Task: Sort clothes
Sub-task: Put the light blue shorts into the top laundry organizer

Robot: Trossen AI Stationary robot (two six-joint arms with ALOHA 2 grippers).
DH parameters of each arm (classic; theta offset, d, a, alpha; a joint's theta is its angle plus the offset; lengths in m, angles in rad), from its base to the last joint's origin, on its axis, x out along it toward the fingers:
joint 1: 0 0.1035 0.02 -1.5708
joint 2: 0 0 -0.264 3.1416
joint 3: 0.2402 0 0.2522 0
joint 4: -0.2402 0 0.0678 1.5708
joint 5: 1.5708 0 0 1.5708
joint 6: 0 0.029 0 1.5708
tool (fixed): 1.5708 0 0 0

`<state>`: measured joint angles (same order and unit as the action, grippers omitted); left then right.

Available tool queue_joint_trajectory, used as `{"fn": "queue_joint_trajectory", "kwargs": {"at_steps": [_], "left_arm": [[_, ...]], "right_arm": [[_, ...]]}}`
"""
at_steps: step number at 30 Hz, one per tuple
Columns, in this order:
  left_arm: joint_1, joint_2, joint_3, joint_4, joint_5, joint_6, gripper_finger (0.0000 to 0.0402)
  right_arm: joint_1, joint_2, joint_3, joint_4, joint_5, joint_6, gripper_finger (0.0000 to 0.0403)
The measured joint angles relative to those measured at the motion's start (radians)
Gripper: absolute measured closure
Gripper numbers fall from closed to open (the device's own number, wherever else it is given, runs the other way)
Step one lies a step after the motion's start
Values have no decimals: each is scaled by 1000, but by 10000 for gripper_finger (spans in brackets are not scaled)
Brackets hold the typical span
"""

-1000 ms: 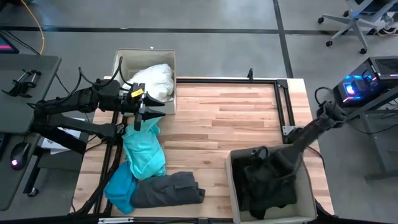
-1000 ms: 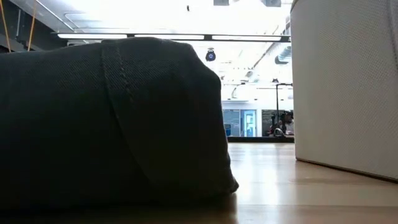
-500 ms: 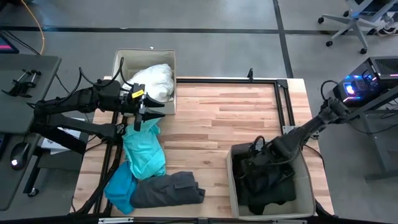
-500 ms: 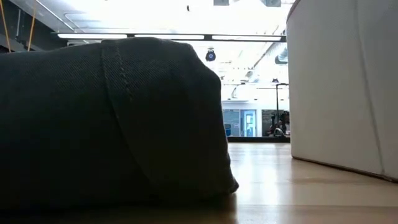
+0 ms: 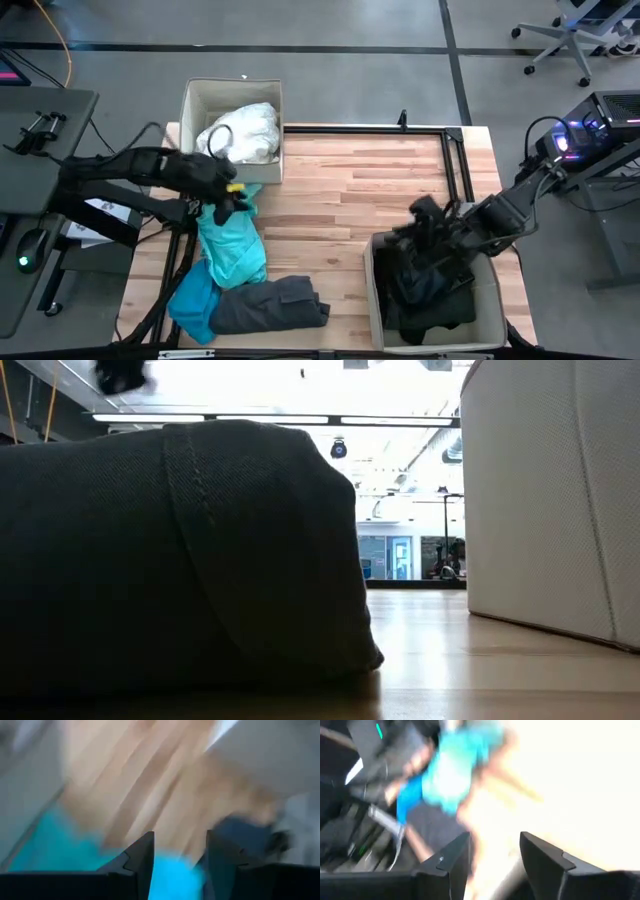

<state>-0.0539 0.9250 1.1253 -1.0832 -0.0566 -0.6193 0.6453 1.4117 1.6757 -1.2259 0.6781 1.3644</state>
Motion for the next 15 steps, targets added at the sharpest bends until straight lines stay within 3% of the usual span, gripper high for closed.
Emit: {"fn": "queue_joint_trajectory", "kwargs": {"at_steps": [3, 5, 9, 12, 15], "left_arm": [[-10, 55, -1, -236, -27, -100, 284], [-18, 91, -10, -306, -41, -127, 283], [-36, 113, -94, -244, 38, -187, 249], [-58, 129, -177, -165, 141, -198, 201], [-96, 148, -253, -118, 178, -180, 150]], "right_arm": [[-2, 0, 20, 10, 167, -127, 238], [-7, 0, 21, 14, 198, -198, 238], [-17, 0, -14, 19, 178, -291, 238], [-17, 1, -47, 18, 134, -328, 238], [-16, 1, -81, 24, 87, -343, 238]]}}
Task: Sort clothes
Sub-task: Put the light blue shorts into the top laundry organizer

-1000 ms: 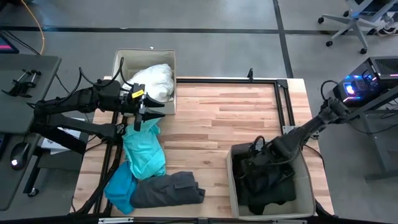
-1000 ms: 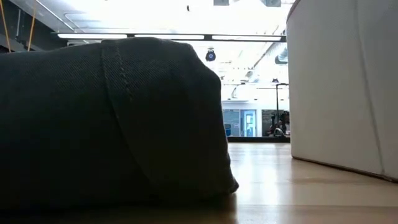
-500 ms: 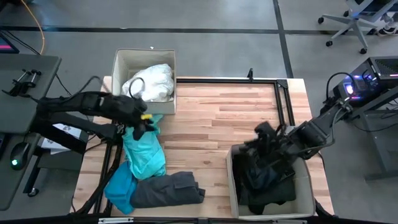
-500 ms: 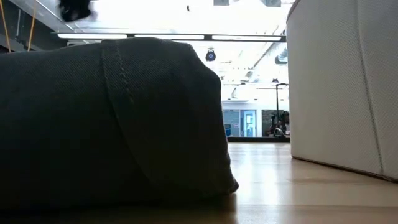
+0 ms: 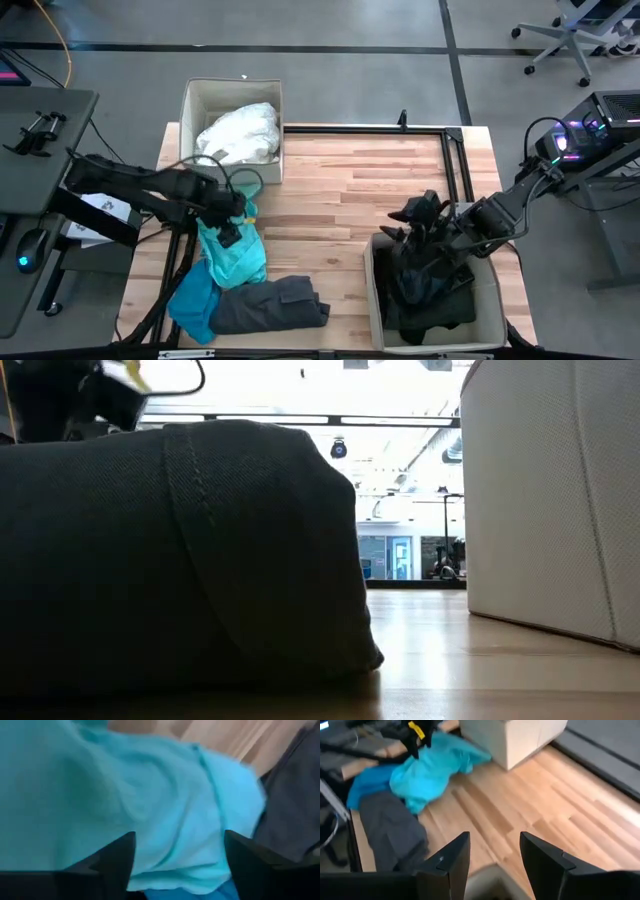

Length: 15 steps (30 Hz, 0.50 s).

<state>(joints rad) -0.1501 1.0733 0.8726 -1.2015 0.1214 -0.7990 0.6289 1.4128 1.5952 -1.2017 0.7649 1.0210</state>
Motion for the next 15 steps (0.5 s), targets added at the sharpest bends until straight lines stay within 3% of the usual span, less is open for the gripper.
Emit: {"fn": "queue_joint_trajectory", "kwargs": {"at_steps": [4, 7, 10, 13, 15], "left_arm": [[-47, 52, -104, 95, -65, 10, 113], [-73, 123, -176, 144, -134, -39, 109], [-91, 209, -242, 216, -133, -60, 109], [-120, 300, -271, 278, -136, -60, 133], [-141, 350, -265, 301, -155, -63, 172]], "right_arm": [[3, 0, -42, 37, -68, -2, 238], [11, 0, -73, 82, -75, -30, 238], [17, 0, -91, 109, -59, -45, 238], [17, 0, -93, 128, -42, -37, 238], [17, 0, -93, 133, -40, -57, 238]]}}
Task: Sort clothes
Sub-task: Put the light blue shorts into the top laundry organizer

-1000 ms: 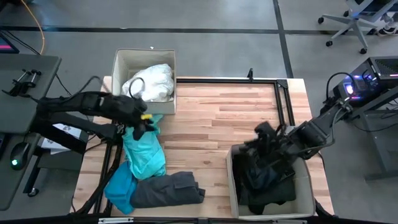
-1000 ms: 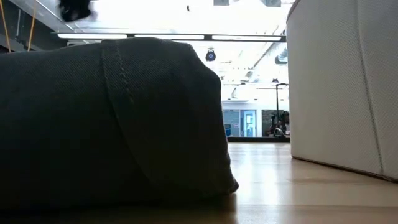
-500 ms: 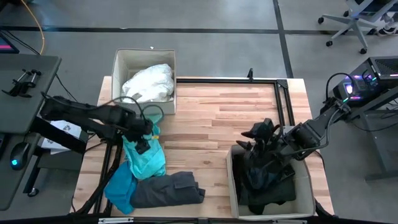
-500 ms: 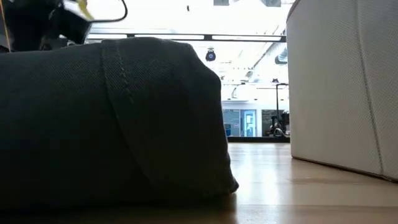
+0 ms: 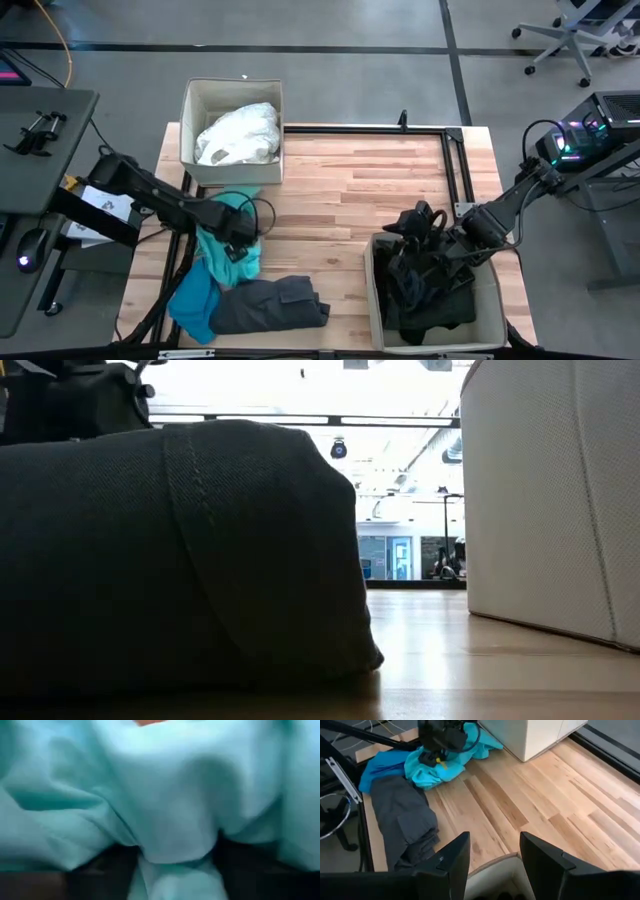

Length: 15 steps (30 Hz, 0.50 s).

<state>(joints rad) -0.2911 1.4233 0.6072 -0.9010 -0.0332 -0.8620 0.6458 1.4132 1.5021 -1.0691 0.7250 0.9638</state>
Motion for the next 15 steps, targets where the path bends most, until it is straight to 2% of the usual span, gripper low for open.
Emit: {"fn": "queue_joint_trajectory", "kwargs": {"at_steps": [6, 7, 9, 15], "left_arm": [[-19, 32, 68, -27, -20, 1, 365], [-22, 23, 94, -27, -33, 9, 383], [-26, 7, 160, -60, -62, 18, 387], [-32, -62, 456, -358, -162, 28, 399]], "right_arm": [[3, 0, 0, -1, 19, -16, 238], [3, 0, 0, -1, 35, -23, 238], [3, 0, 0, 0, 66, -32, 238], [3, 0, 0, 2, 88, -79, 238]]}}
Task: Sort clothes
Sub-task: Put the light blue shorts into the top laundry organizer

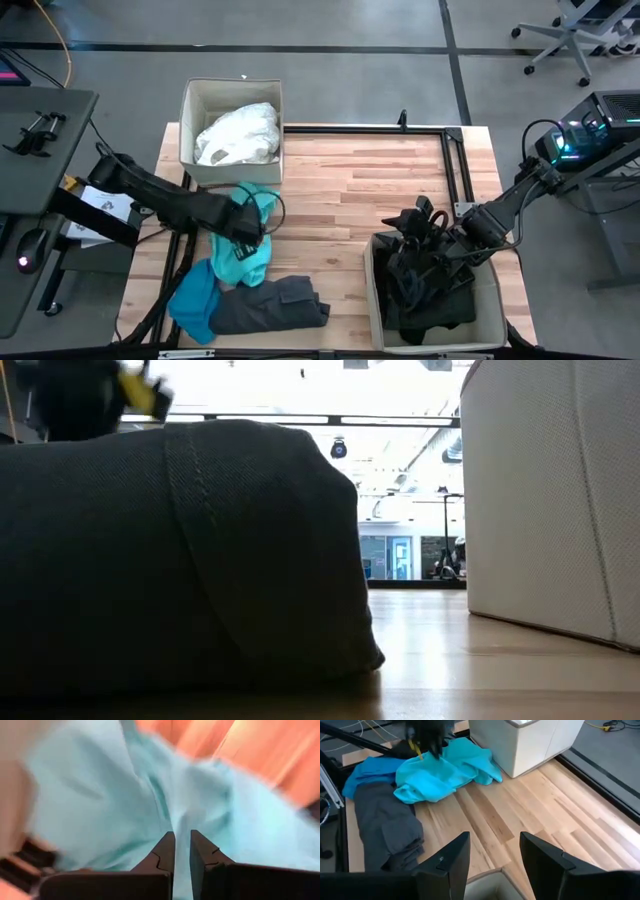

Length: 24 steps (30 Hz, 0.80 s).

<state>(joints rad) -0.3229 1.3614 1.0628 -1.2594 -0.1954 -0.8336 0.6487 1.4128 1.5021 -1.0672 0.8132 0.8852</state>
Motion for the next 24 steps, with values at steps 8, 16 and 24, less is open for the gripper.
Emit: {"fn": "queue_joint_trajectory", "kwargs": {"at_steps": [8, 16, 24], "left_arm": [[0, -51, 591, -156, -344, 72, 401], [44, -61, 877, -165, -428, 349, 401], [48, -61, 686, -184, -200, 461, 374]], "right_arm": [[-1, 0, 0, 2, 14, 0, 238], [-1, 0, 0, 10, 16, -3, 238], [-1, 0, 0, 12, 22, 5, 238]]}}
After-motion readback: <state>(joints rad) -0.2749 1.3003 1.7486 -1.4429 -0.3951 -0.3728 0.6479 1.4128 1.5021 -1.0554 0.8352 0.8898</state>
